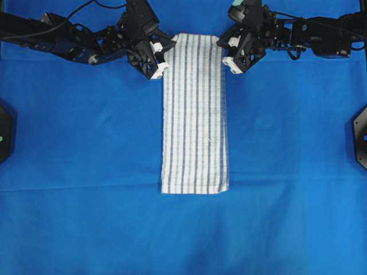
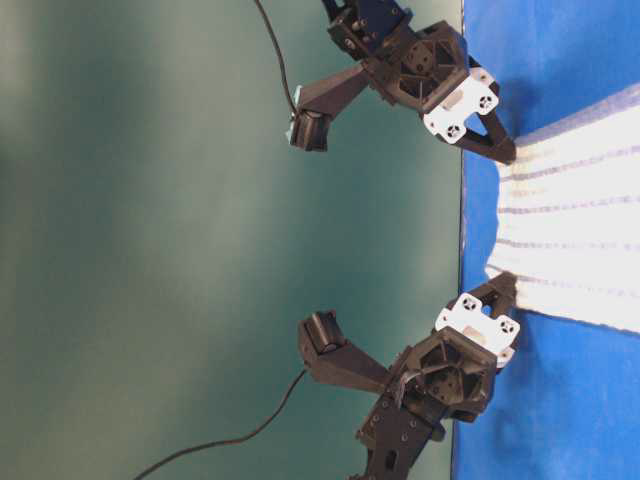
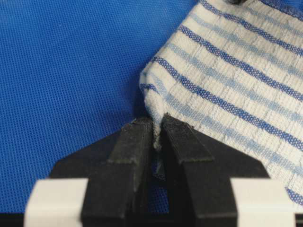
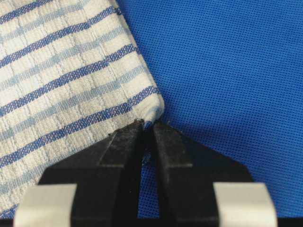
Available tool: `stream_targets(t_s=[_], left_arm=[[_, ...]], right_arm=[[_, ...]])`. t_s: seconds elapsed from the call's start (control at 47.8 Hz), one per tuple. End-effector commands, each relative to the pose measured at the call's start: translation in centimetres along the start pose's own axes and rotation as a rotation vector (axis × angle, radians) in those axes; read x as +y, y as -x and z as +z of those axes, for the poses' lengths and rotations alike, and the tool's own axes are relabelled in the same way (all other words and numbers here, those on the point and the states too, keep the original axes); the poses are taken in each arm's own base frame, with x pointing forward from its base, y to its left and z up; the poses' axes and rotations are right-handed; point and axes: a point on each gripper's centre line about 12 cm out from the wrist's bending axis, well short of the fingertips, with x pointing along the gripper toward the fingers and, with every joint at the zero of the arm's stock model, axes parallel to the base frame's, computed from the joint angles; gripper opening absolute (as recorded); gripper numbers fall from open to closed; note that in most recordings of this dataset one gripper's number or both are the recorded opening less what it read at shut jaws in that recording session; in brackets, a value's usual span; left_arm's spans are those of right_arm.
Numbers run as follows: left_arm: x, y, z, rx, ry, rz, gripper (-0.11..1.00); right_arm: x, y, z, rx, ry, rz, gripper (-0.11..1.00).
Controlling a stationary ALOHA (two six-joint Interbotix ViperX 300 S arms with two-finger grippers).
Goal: Fold the blue towel.
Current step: 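Fold the top end down over the bottom half with both grippers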
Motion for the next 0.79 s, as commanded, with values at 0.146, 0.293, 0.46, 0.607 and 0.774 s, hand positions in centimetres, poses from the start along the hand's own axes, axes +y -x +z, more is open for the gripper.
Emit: stream_targets(t_s=[0.146, 0.293, 0.46, 0.607, 0.774], left_arm=[[0.7, 1.1, 2.6, -0.043, 0.004, 0.014, 0.03], [0.7, 2.4, 4.8, -0.081, -0.031, 0.015, 0.03], [0.0, 4.1, 6.3, -0.100, -0.053, 0.002, 0.03], [-1.8, 5.7, 6.9, -0.112, -0.076, -0.036, 0.03], [-5.1, 7.9, 6.5, -0.123, -0.116, -0.109, 0.03]], right_arm=[[-0.2, 1.5, 2.4, -0.060, 0.000, -0.016, 0.08], [-0.4, 3.2, 3.8, -0.093, 0.003, -0.036, 0.08], [0.1, 5.5, 5.0, -0.140, 0.011, -0.038, 0.08], [1.7, 7.5, 5.1, -0.171, 0.036, -0.009, 0.08], [5.1, 9.6, 4.6, -0.196, 0.077, 0.063, 0.08]])
